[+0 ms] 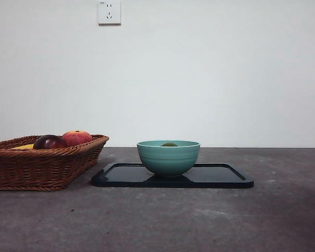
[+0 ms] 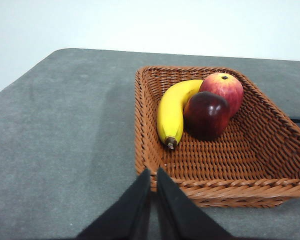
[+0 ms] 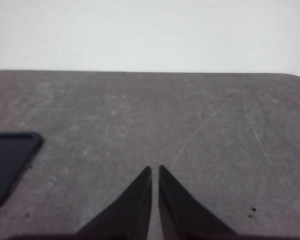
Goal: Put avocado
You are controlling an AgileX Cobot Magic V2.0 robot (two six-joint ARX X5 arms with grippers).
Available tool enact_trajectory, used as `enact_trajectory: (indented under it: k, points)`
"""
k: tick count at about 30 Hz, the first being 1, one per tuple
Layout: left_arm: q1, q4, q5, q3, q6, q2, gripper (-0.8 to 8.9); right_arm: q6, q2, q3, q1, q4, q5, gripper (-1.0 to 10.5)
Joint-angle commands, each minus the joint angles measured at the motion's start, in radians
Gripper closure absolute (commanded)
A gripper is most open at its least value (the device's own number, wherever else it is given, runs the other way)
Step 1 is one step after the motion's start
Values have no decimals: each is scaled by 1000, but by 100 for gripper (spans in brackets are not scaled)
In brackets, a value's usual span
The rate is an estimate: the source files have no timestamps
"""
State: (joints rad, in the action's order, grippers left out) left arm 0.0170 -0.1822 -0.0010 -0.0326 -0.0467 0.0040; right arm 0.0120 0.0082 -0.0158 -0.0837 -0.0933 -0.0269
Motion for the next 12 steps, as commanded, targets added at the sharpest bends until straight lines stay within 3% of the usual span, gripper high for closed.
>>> enact_trajectory:
  k: [1, 12]
  points:
    - [-2, -6, 1, 22, -8, -1, 795, -30, -5, 6, -2, -19, -3, 927]
    - [-2, -6, 1, 22, -8, -1, 795, -32, -5, 6, -2, -87, -49, 927]
